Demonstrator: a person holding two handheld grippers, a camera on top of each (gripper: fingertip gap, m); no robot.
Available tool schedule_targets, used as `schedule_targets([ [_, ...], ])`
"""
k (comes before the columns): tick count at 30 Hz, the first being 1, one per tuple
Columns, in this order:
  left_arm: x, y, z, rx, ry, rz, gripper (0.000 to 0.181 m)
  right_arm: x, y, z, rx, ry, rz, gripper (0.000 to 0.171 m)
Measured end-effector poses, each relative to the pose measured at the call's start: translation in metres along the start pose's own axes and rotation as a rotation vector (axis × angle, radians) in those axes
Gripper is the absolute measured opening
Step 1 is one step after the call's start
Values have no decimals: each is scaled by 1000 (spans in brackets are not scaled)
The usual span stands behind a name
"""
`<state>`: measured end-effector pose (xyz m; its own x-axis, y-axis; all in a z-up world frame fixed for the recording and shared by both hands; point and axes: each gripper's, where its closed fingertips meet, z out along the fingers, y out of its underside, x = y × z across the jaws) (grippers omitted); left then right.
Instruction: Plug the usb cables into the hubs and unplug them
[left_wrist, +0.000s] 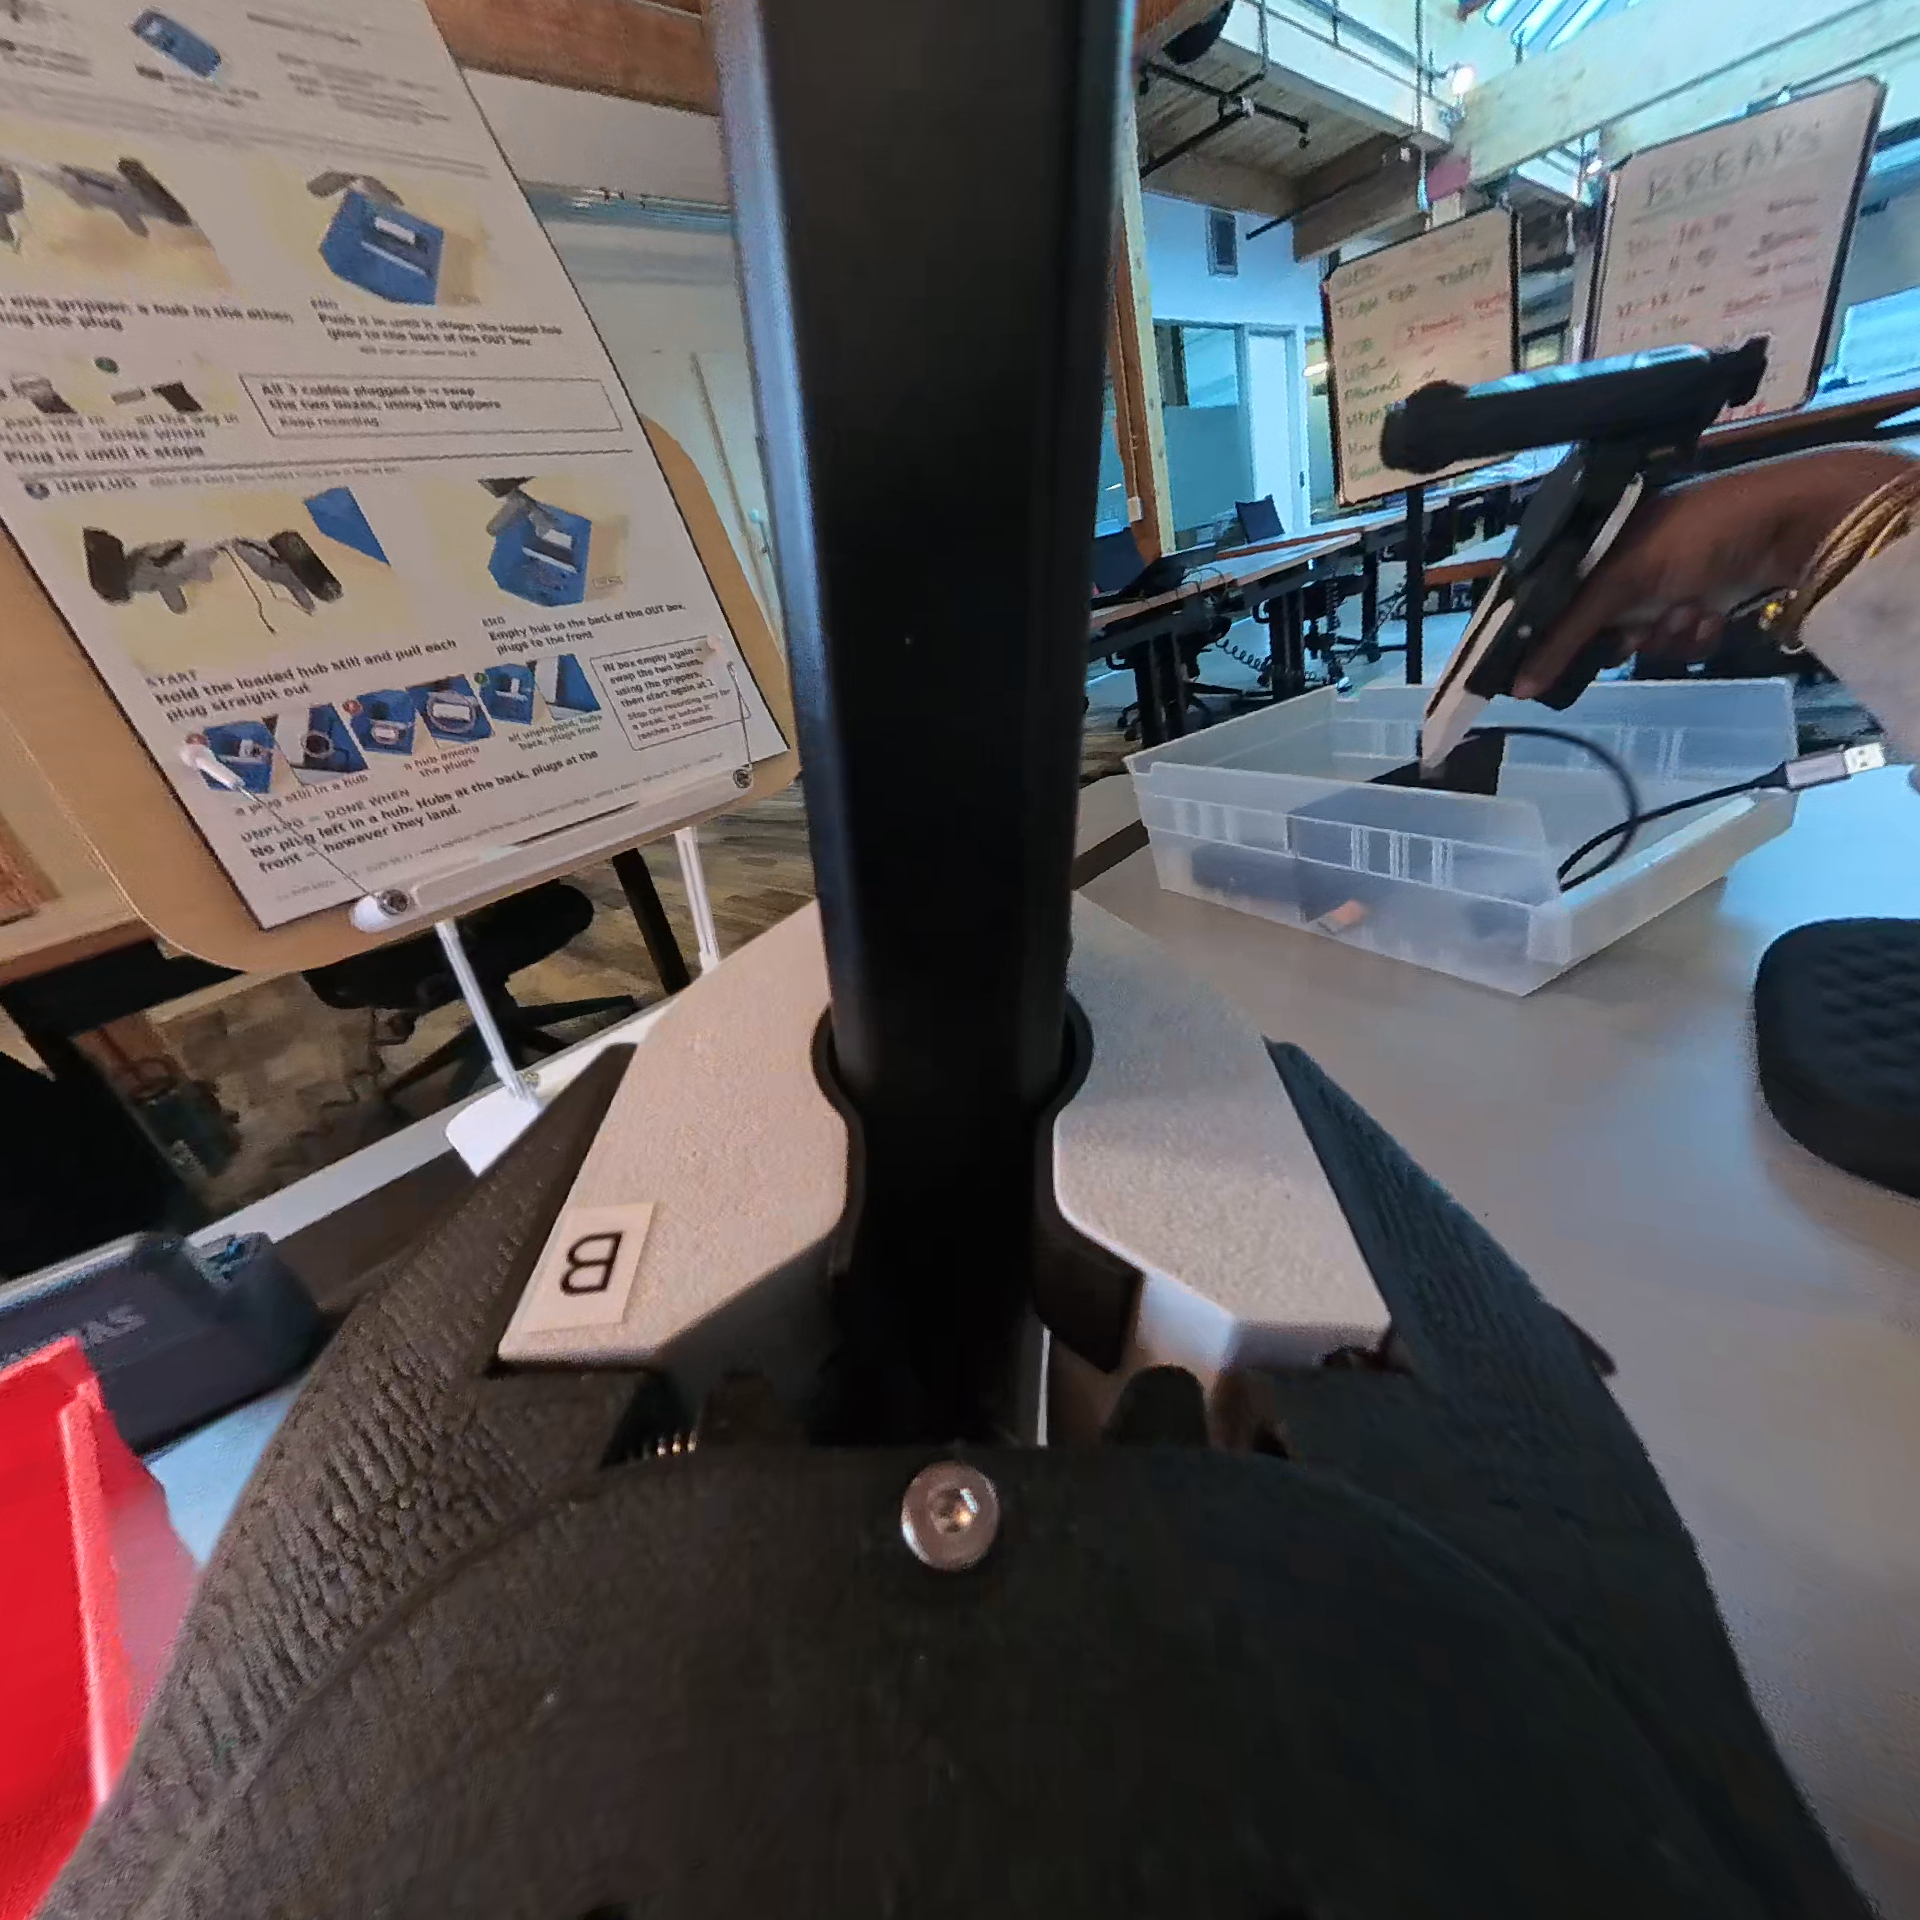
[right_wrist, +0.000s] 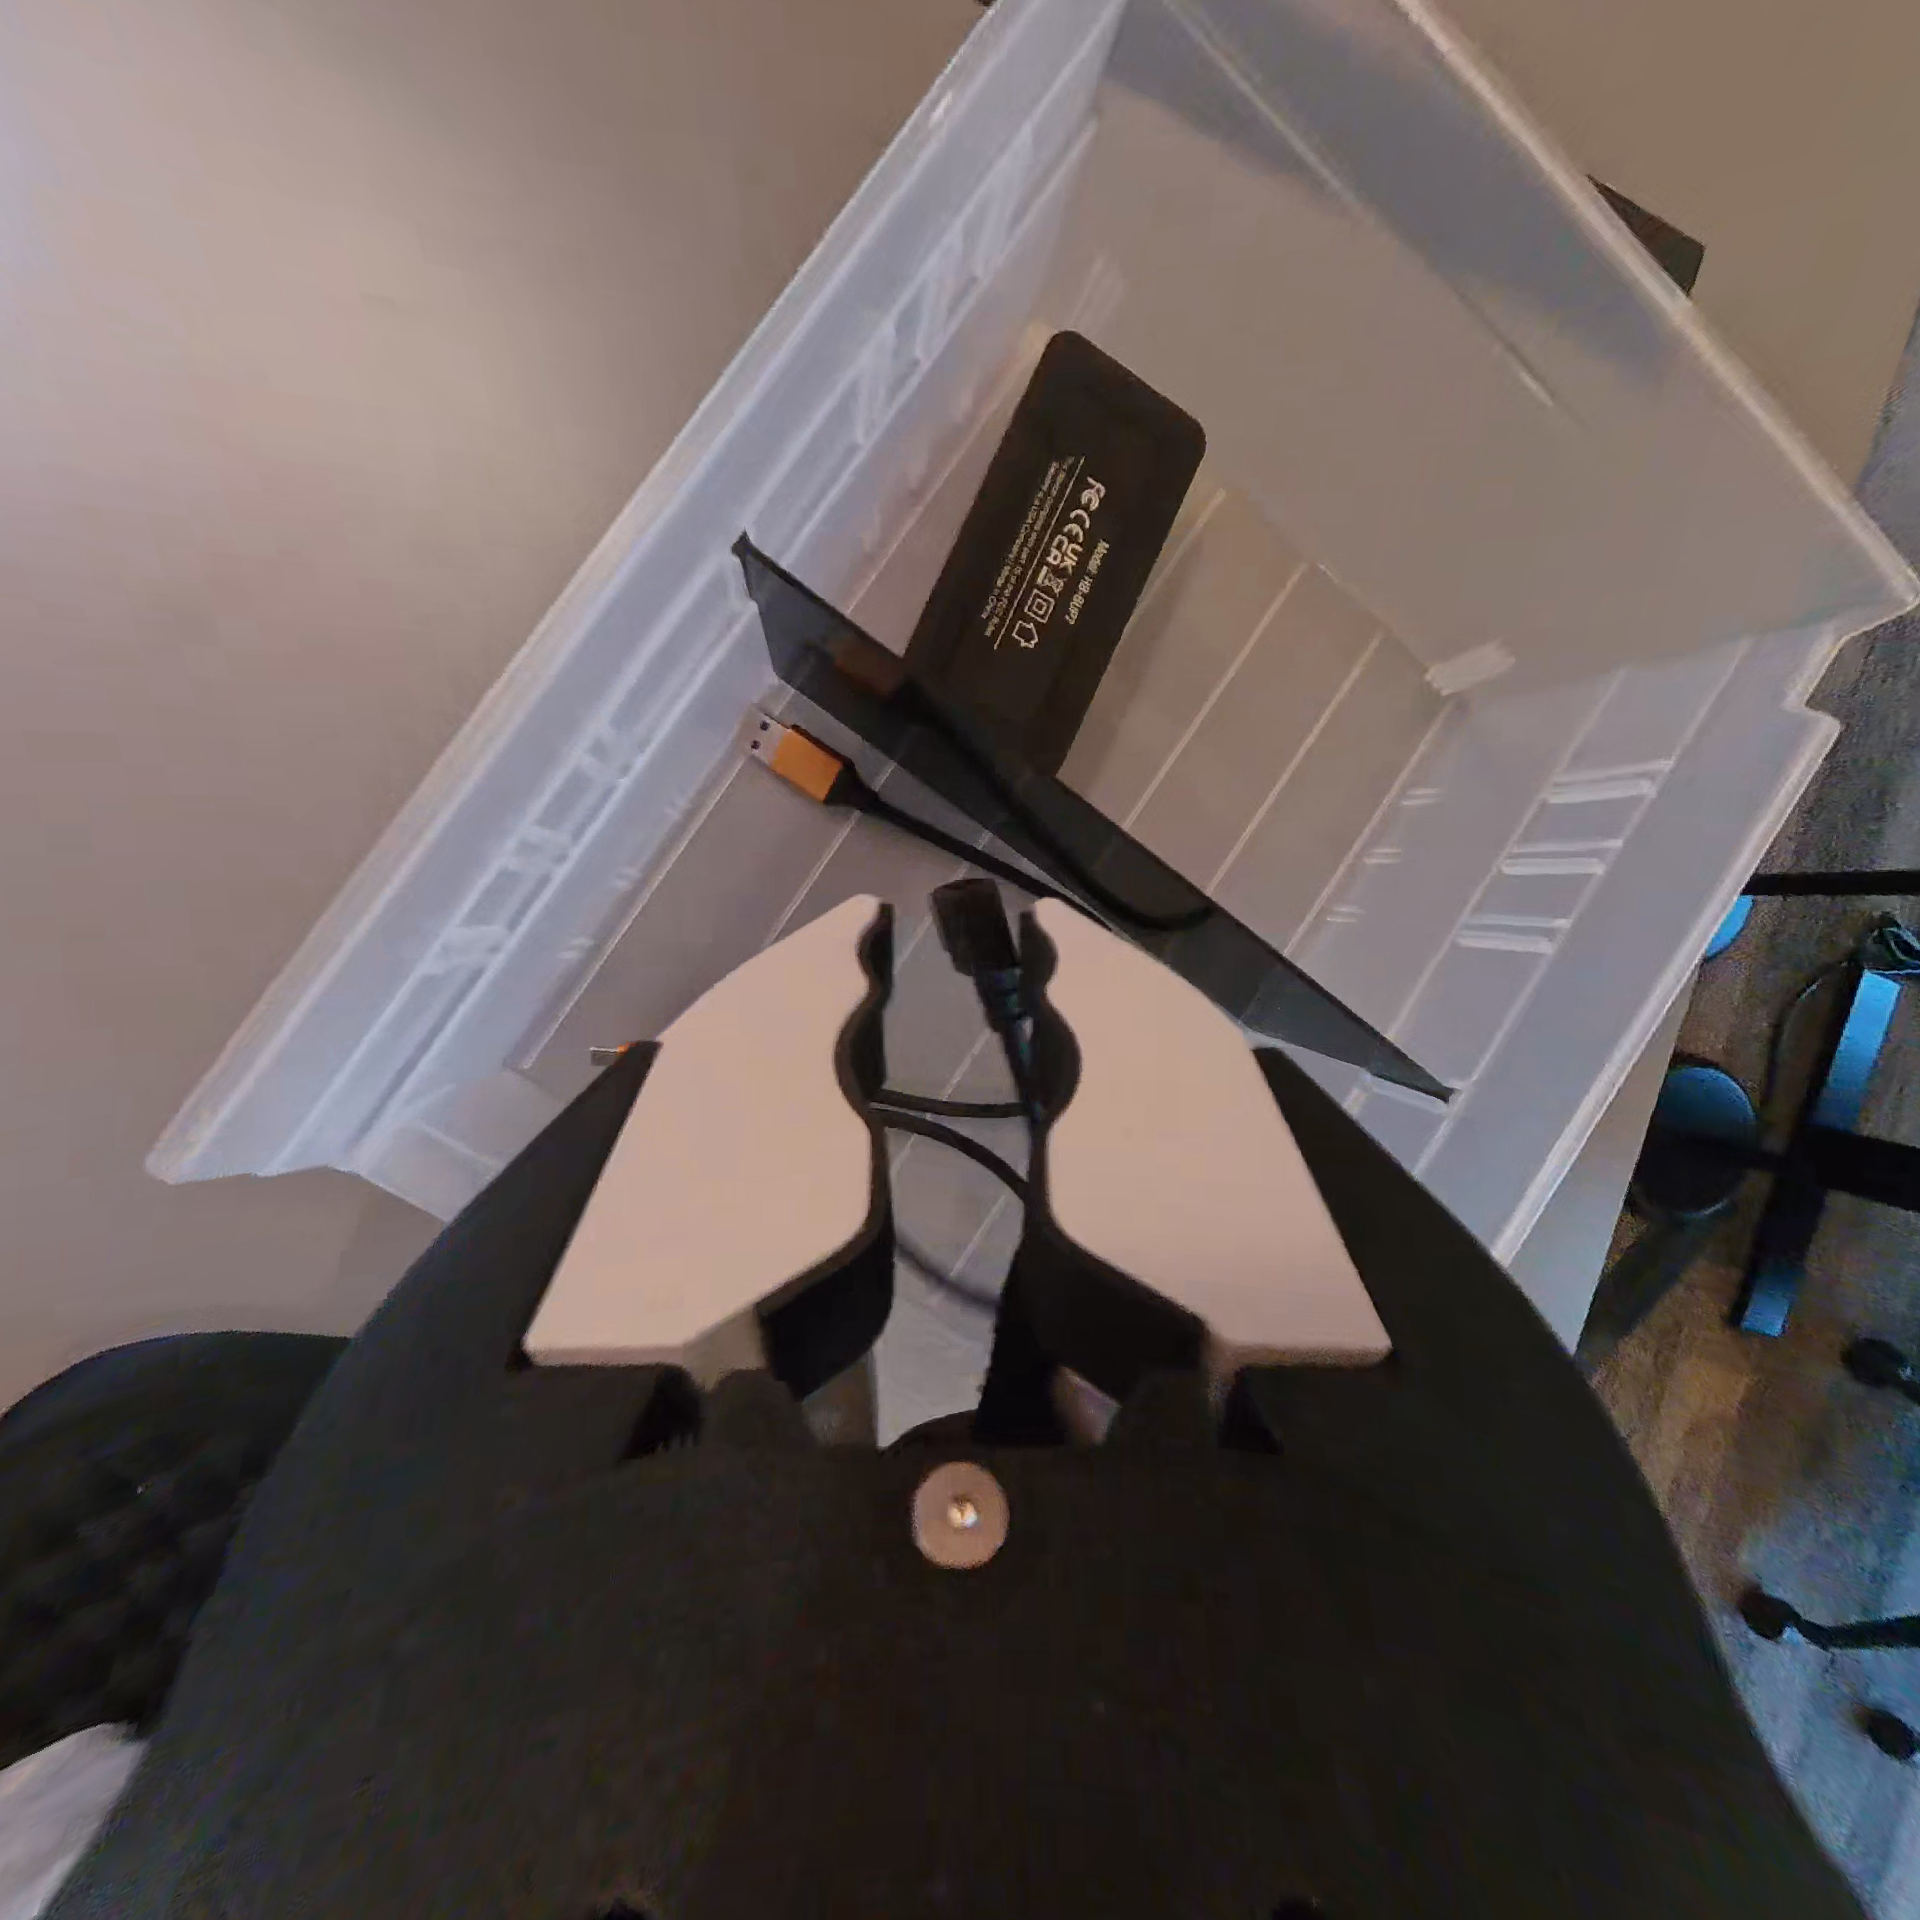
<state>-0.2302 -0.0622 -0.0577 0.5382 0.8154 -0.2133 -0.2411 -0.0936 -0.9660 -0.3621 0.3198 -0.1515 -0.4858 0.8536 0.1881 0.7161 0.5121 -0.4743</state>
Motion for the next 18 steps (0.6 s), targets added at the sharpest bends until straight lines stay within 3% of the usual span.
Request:
schedule_targets([
  [1, -2, 0, 0, 0, -3, -11, 31, -1, -2, -2, 6, 1, 2, 28],
  [6, -4, 2, 0, -7, -12, -27, 31, 3, -21, -18, 93, 92, -61, 39],
  [10, -2, 3, 1, -11, -11, -7, 31, -19, -69, -55, 427, 113, -262, 38],
  [13, 0, 4, 1, -7, 5, -43, 32, -36, -91, -82, 592, 117, -316, 52],
  [18, 0, 1, 1, 25, 48, -167, 34, -49, -101, -95, 633, 87, -300, 76],
])
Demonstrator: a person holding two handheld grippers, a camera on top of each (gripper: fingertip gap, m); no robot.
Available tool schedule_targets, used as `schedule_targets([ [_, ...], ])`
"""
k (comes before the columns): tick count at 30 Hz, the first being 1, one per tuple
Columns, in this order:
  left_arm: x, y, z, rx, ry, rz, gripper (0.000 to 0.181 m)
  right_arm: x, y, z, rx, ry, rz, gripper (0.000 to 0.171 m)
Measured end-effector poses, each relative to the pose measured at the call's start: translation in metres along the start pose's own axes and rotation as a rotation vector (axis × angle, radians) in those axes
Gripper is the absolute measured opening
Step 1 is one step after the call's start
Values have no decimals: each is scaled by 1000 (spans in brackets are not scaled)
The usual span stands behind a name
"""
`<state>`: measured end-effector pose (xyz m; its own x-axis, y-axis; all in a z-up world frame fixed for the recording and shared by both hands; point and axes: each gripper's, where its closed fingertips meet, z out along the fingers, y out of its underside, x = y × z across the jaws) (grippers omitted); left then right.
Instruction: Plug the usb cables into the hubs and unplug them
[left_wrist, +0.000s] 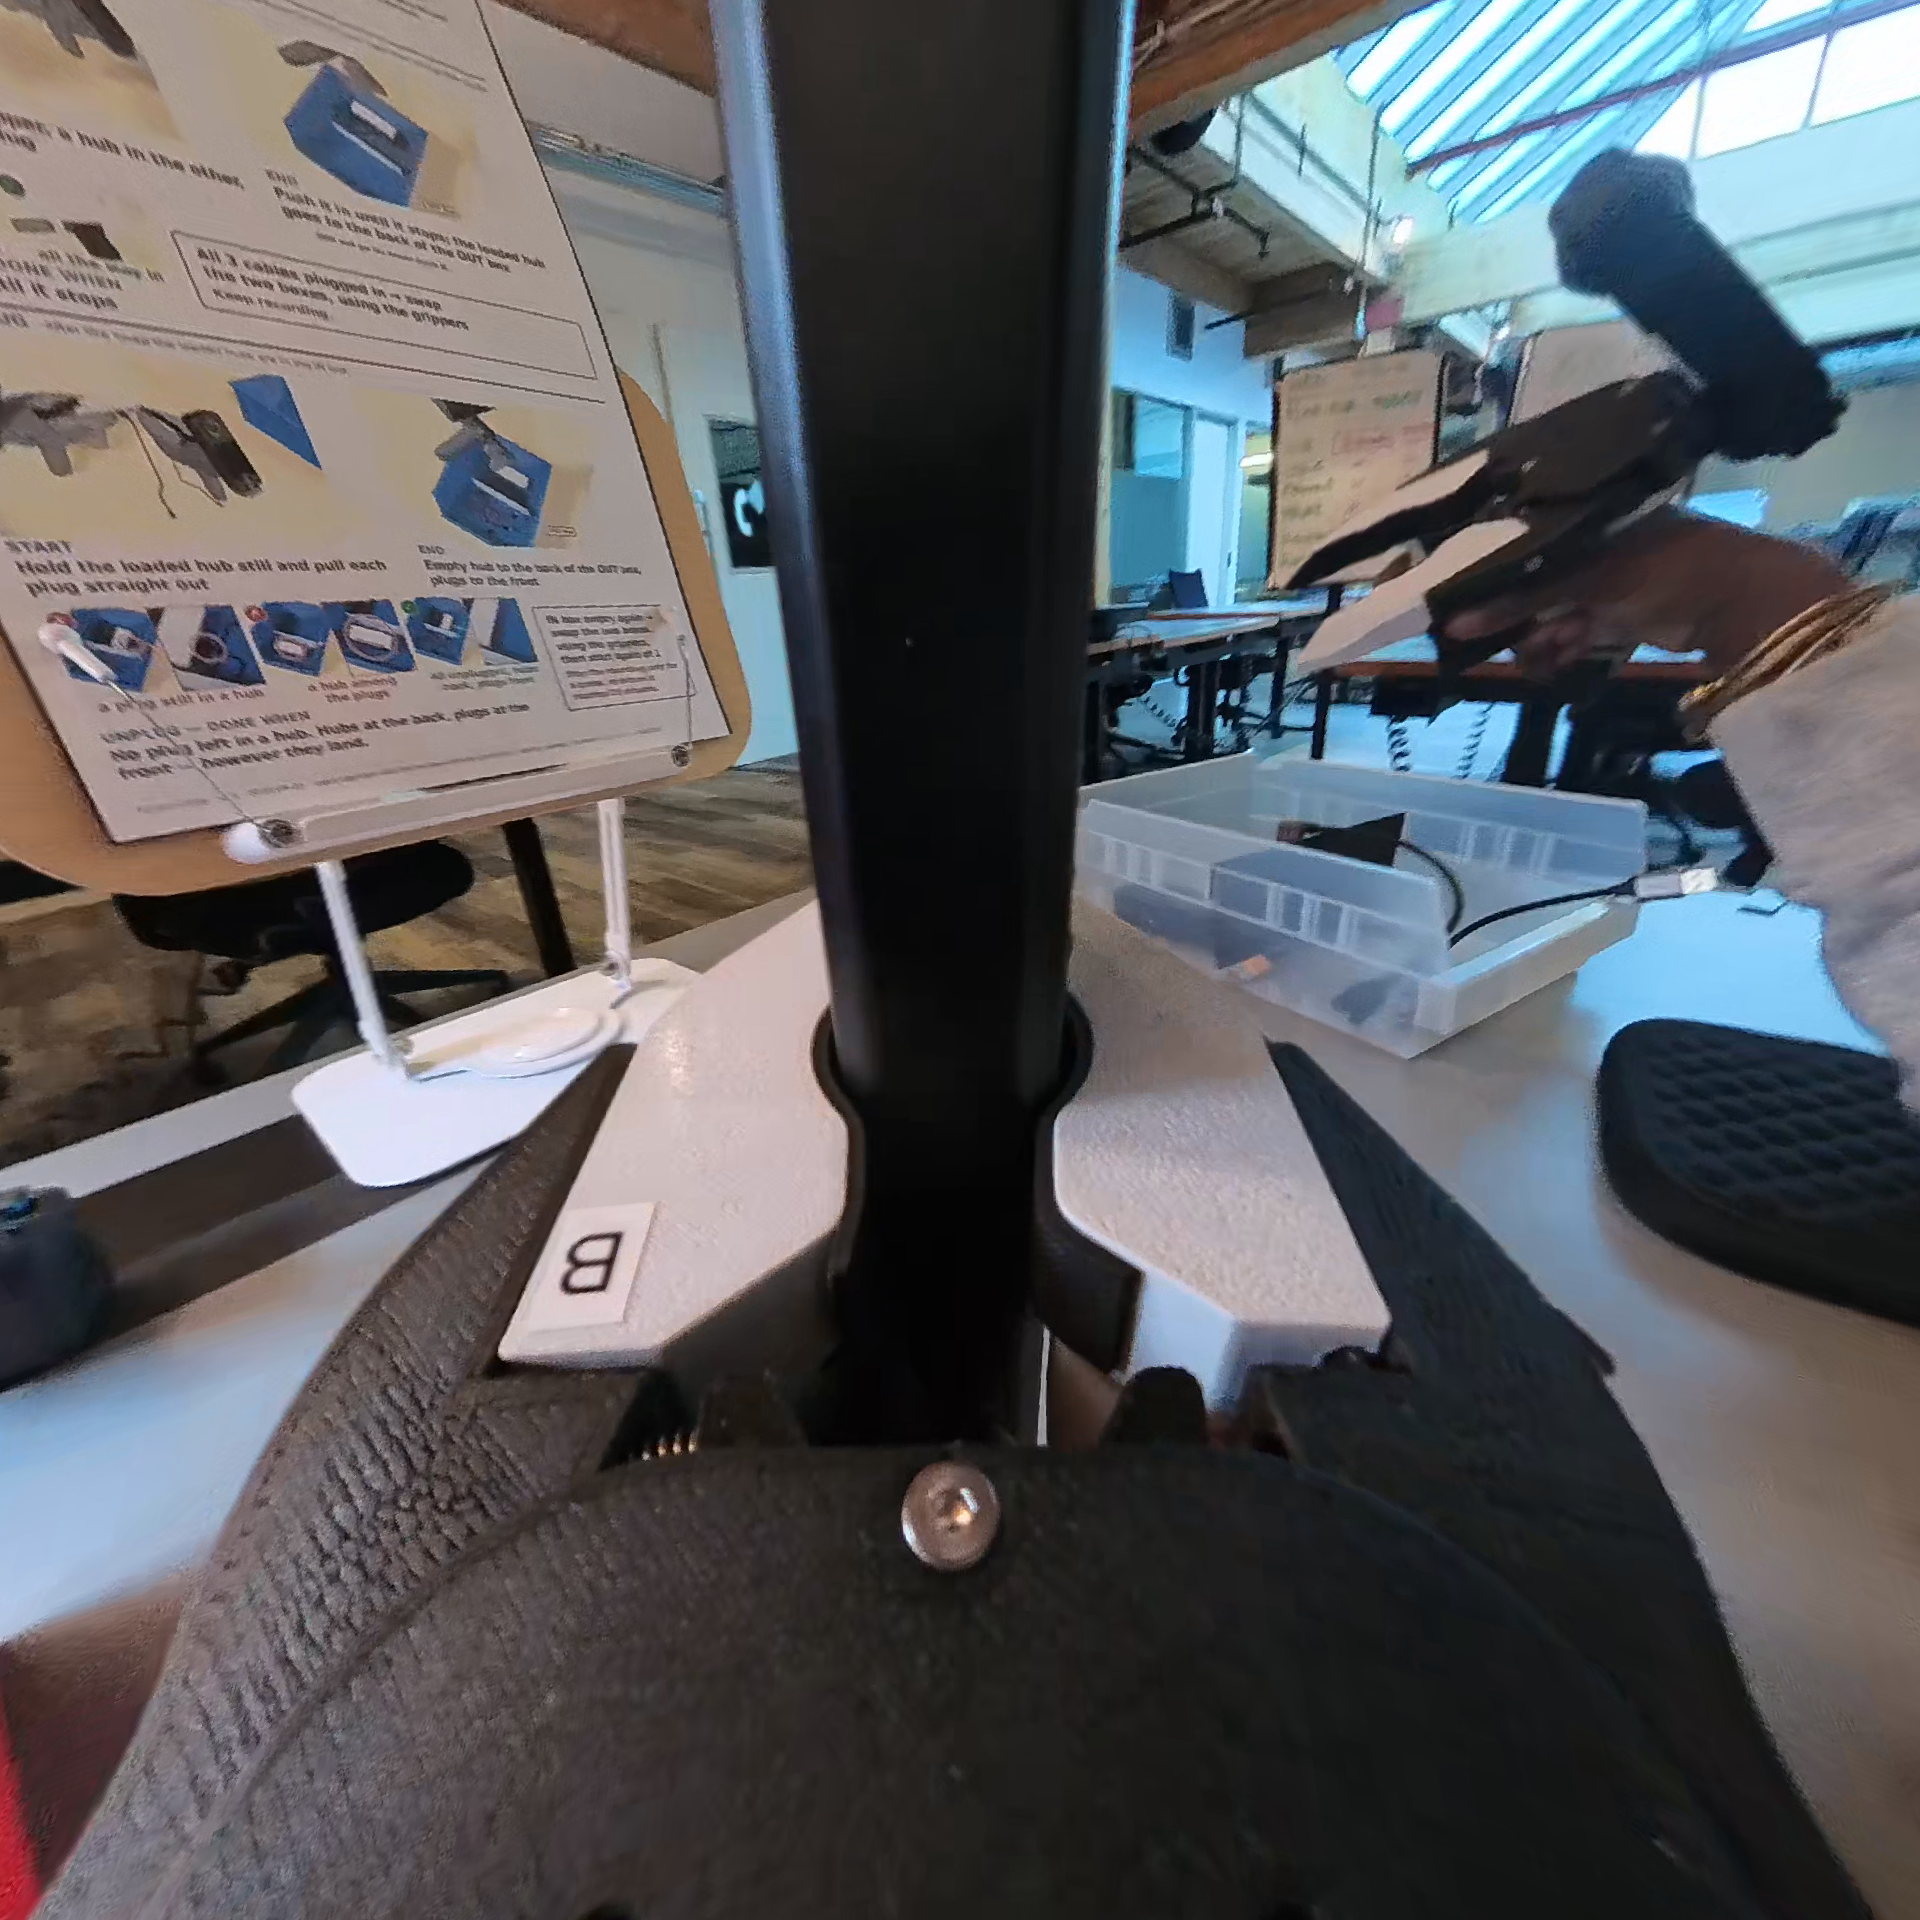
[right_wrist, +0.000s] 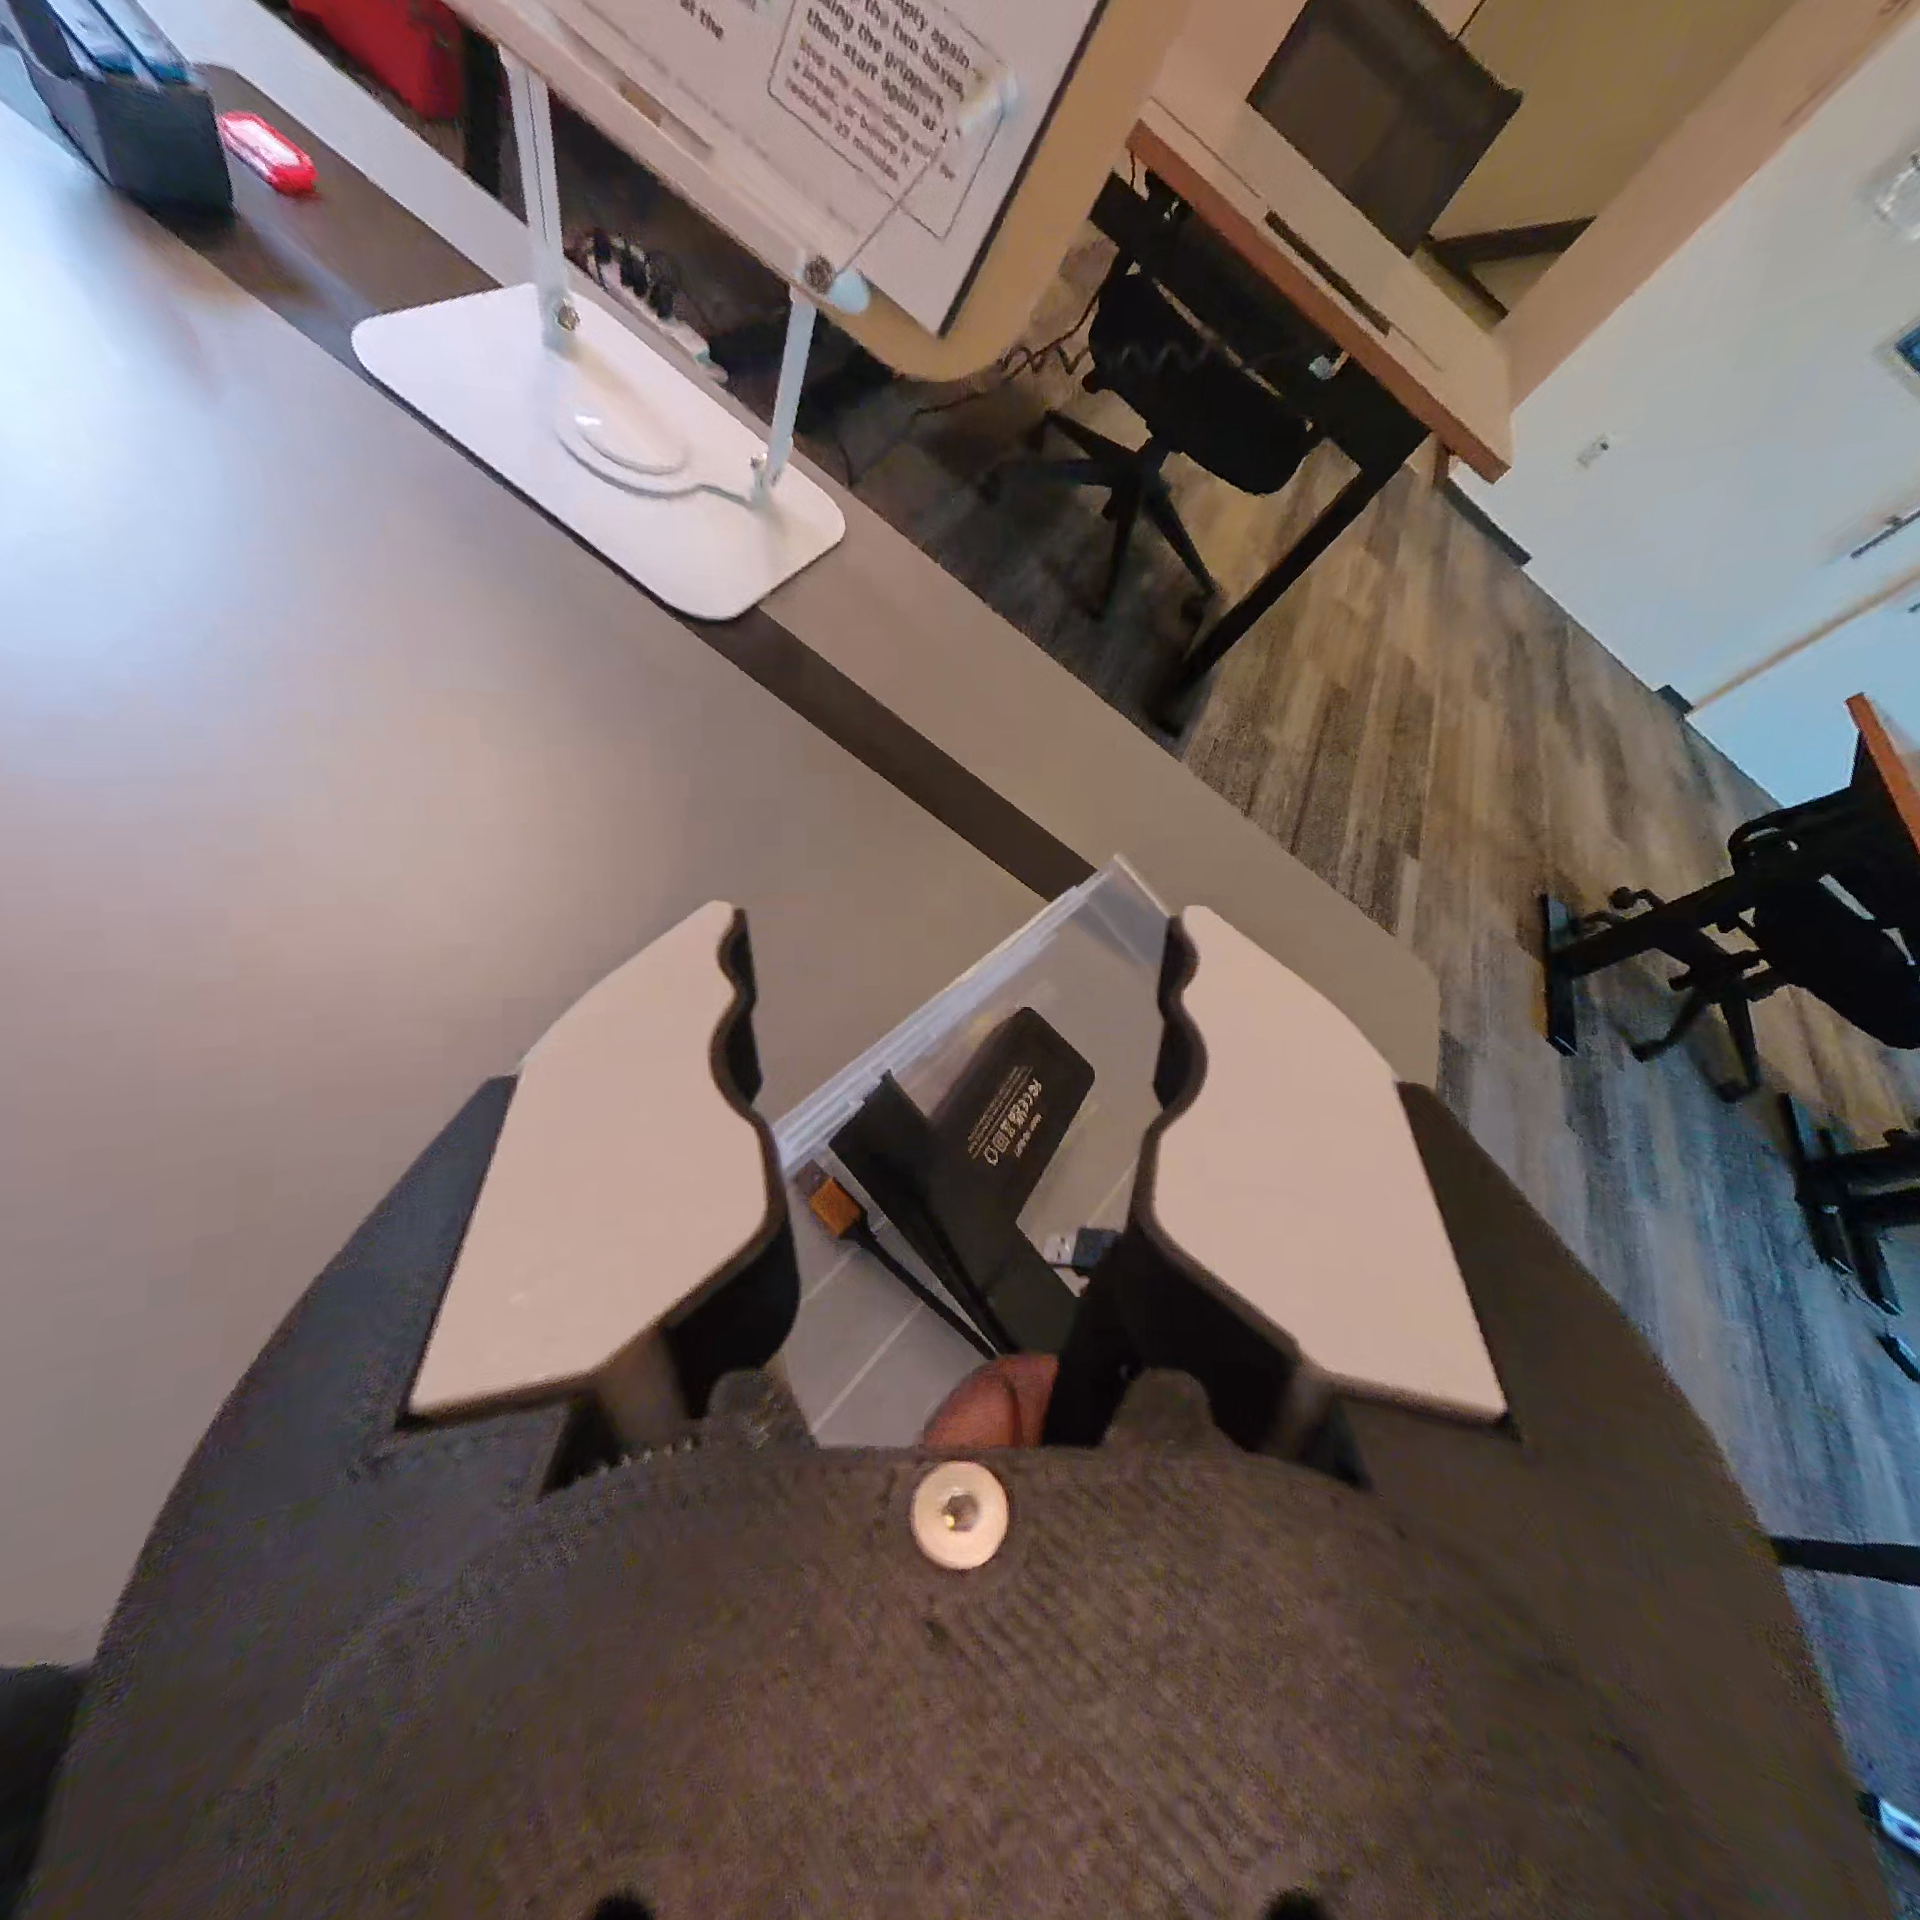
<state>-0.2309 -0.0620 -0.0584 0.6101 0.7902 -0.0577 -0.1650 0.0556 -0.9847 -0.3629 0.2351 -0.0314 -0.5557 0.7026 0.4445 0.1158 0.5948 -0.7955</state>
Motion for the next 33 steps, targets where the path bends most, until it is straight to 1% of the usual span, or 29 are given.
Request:
schedule_targets([
  [3, -3, -3, -3, 27, 21, -77, 31, -5, -18, -3, 84, -18, 34, 87],
  [7, -11, -6, -7, 51, 28, -185, 31, -3, -35, -9, 159, 10, 66, 94],
  [9, -15, -7, -9, 63, 15, -196, 31, 2, -41, -12, 186, 52, 60, 96],
  [12, -19, -10, -11, 70, -6, -175, 31, 7, -50, -18, 235, 99, 60, 96],
  [14, -20, -11, -11, 66, -29, -121, 30, 7, -58, -23, 285, 103, 63, 94],
  [16, -20, -9, -11, 40, -65, -38, 31, 1, -70, -29, 353, 77, 64, 89],
  [17, -19, -8, -10, 27, -80, 8, 31, -7, -77, -33, 396, 42, 60, 84],
  [18, -17, -7, -9, 18, -87, 49, 34, -18, -86, -36, 438, -11, 51, 81],
  [21, -5, -5, -6, 1, -55, 132, 29, -63, -110, -48, 535, -214, -4, 80],
  [23, 7, -2, -3, -14, 7, 151, 31, -101, -124, -56, 585, -353, -78, 81],
  [25, 24, 4, -1, -38, 120, 146, 30, -145, -133, -63, 605, -509, -162, 85],
  [27, 41, 10, 0, -59, 218, 170, 30, -189, -138, -68, 608, -650, -243, 89],
  [29, 55, 18, 0, -92, 272, 250, 30, -231, -136, -72, 591, -785, -318, 90],
  [31, 65, 26, 1, -130, 300, 343, 30, -266, -131, -74, 573, -889, -392, 86],
  [33, 72, 35, 1, -169, 321, 410, 30, -294, -127, -73, 567, -944, -450, 79],
])
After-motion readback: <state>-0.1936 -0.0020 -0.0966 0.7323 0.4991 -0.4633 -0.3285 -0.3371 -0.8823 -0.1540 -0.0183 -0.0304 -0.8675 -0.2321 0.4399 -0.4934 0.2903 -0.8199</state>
